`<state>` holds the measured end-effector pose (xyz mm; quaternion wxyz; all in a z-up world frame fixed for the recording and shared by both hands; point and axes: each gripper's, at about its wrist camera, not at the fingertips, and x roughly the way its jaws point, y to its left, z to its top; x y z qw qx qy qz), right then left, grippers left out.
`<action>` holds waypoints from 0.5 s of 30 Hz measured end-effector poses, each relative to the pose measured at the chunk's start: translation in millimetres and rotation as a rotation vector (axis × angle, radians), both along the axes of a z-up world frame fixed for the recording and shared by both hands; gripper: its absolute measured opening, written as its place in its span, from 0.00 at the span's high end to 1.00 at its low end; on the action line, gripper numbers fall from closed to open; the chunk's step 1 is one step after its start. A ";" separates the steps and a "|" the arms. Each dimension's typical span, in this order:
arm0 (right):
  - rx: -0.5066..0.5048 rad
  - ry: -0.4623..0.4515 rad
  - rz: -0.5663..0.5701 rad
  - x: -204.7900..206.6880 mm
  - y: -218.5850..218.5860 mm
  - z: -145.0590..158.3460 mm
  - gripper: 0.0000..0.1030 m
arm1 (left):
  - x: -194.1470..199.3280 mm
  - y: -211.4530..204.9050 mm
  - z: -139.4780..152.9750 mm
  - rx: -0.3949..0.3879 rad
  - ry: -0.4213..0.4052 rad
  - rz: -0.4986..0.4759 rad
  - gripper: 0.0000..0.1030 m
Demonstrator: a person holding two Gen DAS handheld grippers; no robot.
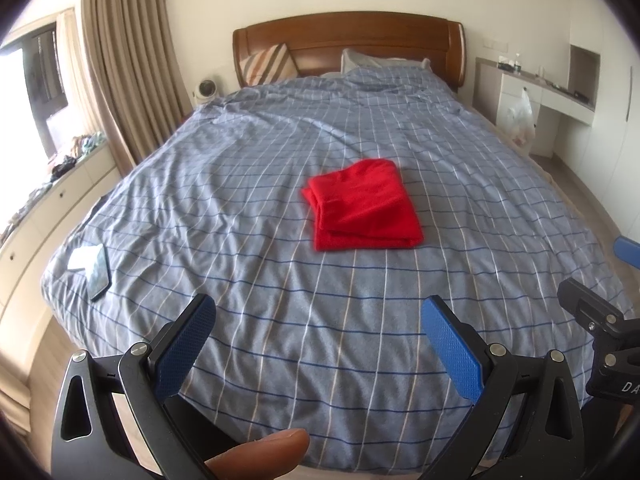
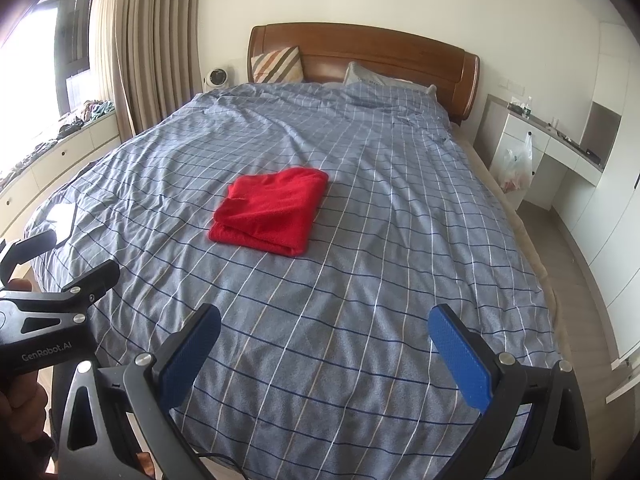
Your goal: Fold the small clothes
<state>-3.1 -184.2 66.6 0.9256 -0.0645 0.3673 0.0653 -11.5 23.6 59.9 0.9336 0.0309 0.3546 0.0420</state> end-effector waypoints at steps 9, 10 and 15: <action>0.058 0.015 0.052 -0.7 3.9 10.9 0.01 | 0.3 3.2 5.1 -0.015 -0.014 0.008 0.00; 0.057 0.010 0.053 -0.9 4.7 12.5 0.01 | 0.2 3.7 5.3 -0.019 -0.015 0.009 0.00; 0.047 -0.005 0.056 -1.8 9.9 14.6 0.01 | 0.6 4.3 5.7 -0.019 -0.016 0.007 0.00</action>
